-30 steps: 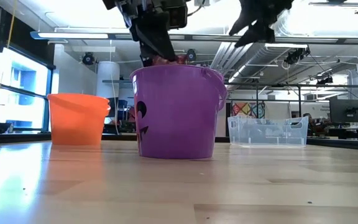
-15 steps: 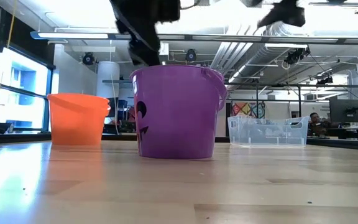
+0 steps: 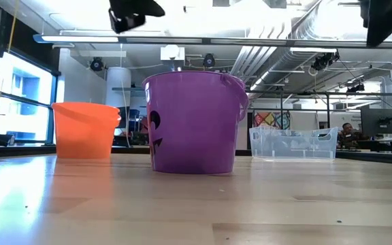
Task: Sort candy by brand, put in halloween buckets
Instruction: Put the yellow candy into the purple bucket
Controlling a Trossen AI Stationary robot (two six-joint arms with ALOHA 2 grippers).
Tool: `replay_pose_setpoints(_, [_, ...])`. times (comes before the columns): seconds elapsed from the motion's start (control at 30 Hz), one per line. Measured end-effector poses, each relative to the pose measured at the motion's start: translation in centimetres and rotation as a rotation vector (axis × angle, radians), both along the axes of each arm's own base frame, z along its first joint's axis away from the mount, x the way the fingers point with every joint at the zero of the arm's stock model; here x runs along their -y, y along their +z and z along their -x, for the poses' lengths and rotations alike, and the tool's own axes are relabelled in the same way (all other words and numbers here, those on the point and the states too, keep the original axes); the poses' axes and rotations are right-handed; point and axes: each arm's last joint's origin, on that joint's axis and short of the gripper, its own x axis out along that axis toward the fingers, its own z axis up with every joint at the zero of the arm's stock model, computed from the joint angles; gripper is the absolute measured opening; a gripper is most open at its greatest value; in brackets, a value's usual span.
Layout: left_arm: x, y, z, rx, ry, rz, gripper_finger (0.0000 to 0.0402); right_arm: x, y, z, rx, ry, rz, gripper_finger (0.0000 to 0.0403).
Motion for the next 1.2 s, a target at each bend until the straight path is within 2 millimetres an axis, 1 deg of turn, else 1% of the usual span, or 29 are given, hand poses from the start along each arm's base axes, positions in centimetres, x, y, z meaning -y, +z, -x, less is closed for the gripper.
replay_pose_setpoints(0.07, [-0.8, 1.1, 1.0, 0.012, 0.081, -0.011, 0.0217, -0.5, -0.4, -0.4, 0.015, 0.014, 0.034, 0.0222])
replay_pose_setpoints(0.13, [-1.6, 2.2, 2.0, 0.030, 0.150, -0.014, 0.0217, -0.6, -0.5, -0.6, 0.034, 0.024, 0.063, 0.0222])
replay_pose_setpoints(0.23, [-2.6, 3.7, 3.2, 0.080, 0.209, -0.022, 0.0217, 0.0, -0.5, -0.9, 0.058, 0.022, 0.123, 0.0222])
replay_pose_setpoints(0.33, [-3.4, 4.7, 4.0, 0.118, 0.265, -0.024, 0.0217, 0.9, -0.1, -1.0, 0.075, 0.033, 0.151, 0.0222])
replay_pose_setpoints(0.4, [-3.6, 4.7, 4.6, 0.076, 0.293, -0.003, 0.0217, 1.4, 0.1, -1.2, 0.082, 0.034, 0.155, 0.0222])
replay_pose_setpoints(0.47, [-3.2, 3.9, 5.4, -0.045, 0.291, 0.034, 0.0217, 1.8, 0.2, -1.4, 0.084, 0.039, 0.160, 0.0222])
replay_pose_setpoints(0.57, [-0.9, 1.5, 7.4, -0.343, 0.290, 0.083, 0.0217, 2.2, 0.2, -1.5, 0.085, 0.060, 0.178, 0.0222])
replay_pose_setpoints(0.63, [1.2, -0.3, 8.7, -0.494, 0.324, 0.126, 0.0217, 2.4, 0.2, -1.6, 0.084, 0.069, 0.188, 0.0222])
replay_pose_setpoints(0.73, [4.6, -2.8, 10.4, -0.648, 0.412, 0.235, 0.0217, 2.9, 0.2, -1.9, 0.087, 0.068, 0.204, 0.0222])
replay_pose_setpoints(0.8, [7.2, -4.6, 11.6, -0.744, 0.430, 0.281, 0.0217, 3.3, 0.2, -2.1, 0.092, 0.068, 0.212, 0.0222])
replay_pose_setpoints(0.93, [12.0, -7.2, 13.3, -0.858, 0.397, 0.329, 0.0217, 3.9, 0.4, -2.6, 0.112, 0.083, 0.229, 0.0222])
replay_pose_setpoints(1.0, [13.9, -8.4, 14.0, -0.893, 0.364, 0.322, 0.0217, 4.3, 0.4, -2.8, 0.119, 0.091, 0.238, 0.0222])
replay_pose_setpoints(1.1, [15.6, -10.3, 14.8, -0.958, 0.369, 0.283, 0.0217, 4.8, 0.4, -3.0, 0.117, 0.093, 0.248, 0.0222])
replay_pose_setpoints(1.2, [16.3, -11.9, 15.0, -1.003, 0.397, 0.234, 0.0217, 5.3, 0.4, -3.1, 0.115, 0.076, 0.249, 0.0222])
